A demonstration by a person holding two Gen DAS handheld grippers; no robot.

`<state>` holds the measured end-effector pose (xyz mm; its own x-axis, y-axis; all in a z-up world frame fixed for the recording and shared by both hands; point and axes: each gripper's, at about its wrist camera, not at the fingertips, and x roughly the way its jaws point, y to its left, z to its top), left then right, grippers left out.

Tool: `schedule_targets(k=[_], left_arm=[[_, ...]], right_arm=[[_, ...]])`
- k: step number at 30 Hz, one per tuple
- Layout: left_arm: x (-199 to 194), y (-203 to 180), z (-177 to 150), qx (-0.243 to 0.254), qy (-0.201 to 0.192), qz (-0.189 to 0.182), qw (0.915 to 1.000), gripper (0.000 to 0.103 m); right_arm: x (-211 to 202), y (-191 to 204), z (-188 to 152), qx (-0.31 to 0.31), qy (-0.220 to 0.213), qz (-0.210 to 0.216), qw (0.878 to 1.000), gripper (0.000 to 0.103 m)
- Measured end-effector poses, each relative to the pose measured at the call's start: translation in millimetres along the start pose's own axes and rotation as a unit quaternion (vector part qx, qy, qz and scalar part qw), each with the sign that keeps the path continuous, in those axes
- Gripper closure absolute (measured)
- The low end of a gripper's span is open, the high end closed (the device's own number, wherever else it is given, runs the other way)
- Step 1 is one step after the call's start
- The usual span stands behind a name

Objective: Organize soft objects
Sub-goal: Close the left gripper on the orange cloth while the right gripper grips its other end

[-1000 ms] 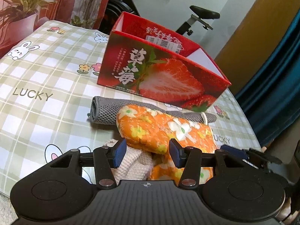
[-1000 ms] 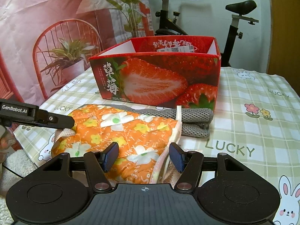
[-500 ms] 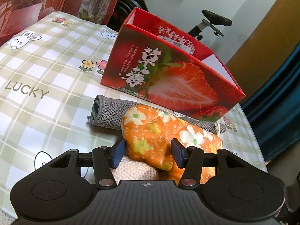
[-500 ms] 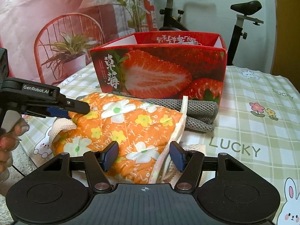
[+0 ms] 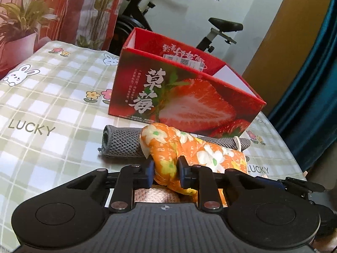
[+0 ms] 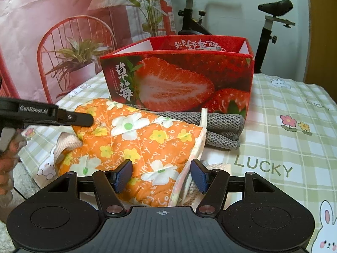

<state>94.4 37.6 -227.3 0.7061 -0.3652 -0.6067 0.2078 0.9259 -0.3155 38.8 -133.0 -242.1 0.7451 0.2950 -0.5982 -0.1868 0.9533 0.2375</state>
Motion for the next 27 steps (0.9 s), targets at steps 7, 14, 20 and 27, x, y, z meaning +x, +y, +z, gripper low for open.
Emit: schedule_targets(k=[7, 14, 20, 27], left_arm=[[-3, 5, -5, -0.006, -0.001, 0.016, 0.9999, 0.080], [3, 8, -8, -0.011, 0.013, 0.020, 0.9997, 0.079], [5, 10, -10, -0.017, 0.017, 0.020, 0.9995, 0.079], [0, 7, -9, -0.013, 0.006, 0.012, 0.9998, 0.079]], right_arm=[[9, -13, 9, 0.046, 0.006, 0.026, 0.999, 0.041], [15, -22, 4, 0.084, 0.012, 0.040, 0.996, 0.039], [23, -31, 3, 0.127, 0.020, 0.059, 0.990, 0.043], [10, -8, 12, 0.039, -0.005, 0.024, 0.999, 0.071]])
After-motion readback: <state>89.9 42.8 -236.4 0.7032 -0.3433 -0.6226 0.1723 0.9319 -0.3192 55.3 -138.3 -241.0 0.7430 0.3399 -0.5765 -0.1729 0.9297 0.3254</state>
